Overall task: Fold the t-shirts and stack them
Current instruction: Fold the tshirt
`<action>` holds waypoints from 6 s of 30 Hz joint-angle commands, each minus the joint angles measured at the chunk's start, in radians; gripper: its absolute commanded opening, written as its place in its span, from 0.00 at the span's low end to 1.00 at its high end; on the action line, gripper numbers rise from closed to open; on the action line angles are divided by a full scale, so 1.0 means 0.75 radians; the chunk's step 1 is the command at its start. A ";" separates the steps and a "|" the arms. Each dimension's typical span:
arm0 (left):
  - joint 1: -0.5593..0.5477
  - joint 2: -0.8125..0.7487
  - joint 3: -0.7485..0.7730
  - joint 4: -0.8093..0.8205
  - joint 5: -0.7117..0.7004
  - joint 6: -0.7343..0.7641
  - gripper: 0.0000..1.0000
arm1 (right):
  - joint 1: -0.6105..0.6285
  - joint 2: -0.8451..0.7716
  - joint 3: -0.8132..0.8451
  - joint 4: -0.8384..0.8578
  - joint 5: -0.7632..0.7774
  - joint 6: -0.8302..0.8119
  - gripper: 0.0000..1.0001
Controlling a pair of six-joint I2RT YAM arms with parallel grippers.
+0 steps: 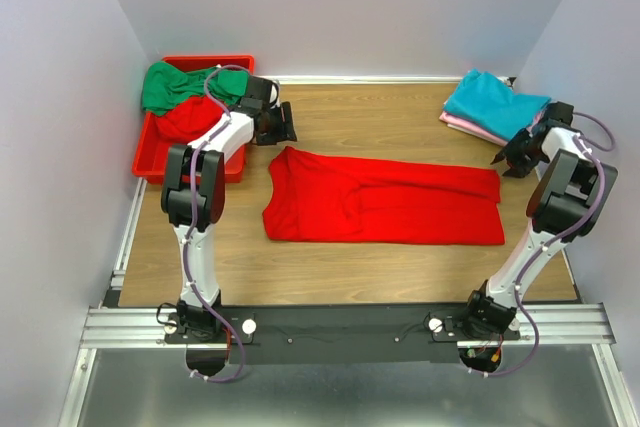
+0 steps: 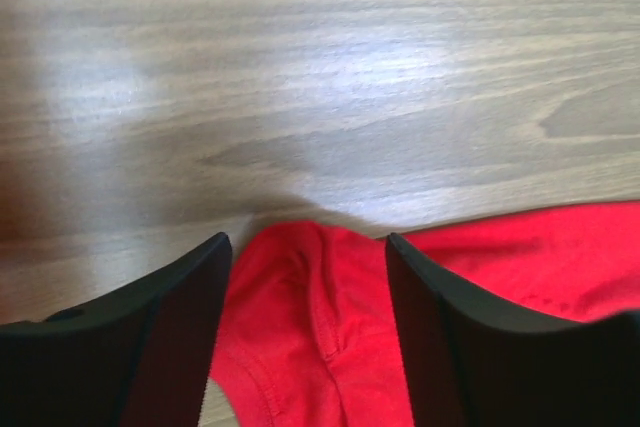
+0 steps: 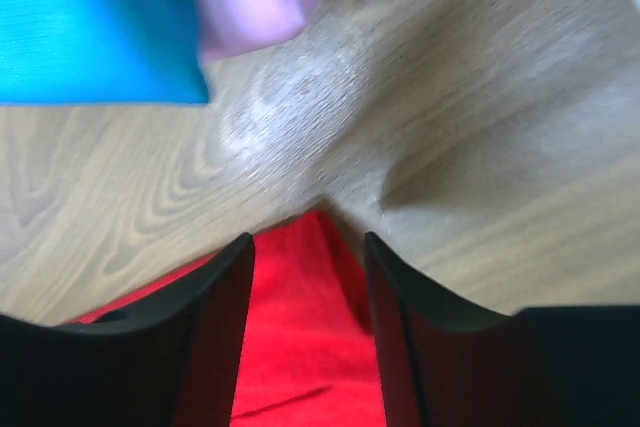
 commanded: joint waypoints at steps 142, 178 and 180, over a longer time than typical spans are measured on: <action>-0.913 -0.585 -0.548 -0.255 -0.198 -0.160 0.00 | -0.040 -0.410 -0.236 -0.192 0.172 0.010 0.13; -0.911 -0.466 -0.464 -0.255 -0.145 -0.136 0.00 | -0.038 -0.193 -0.324 -0.061 0.201 -0.022 0.26; -0.911 -0.472 -0.466 -0.263 -0.147 -0.142 0.00 | -0.038 -0.208 -0.322 -0.061 0.209 -0.020 0.22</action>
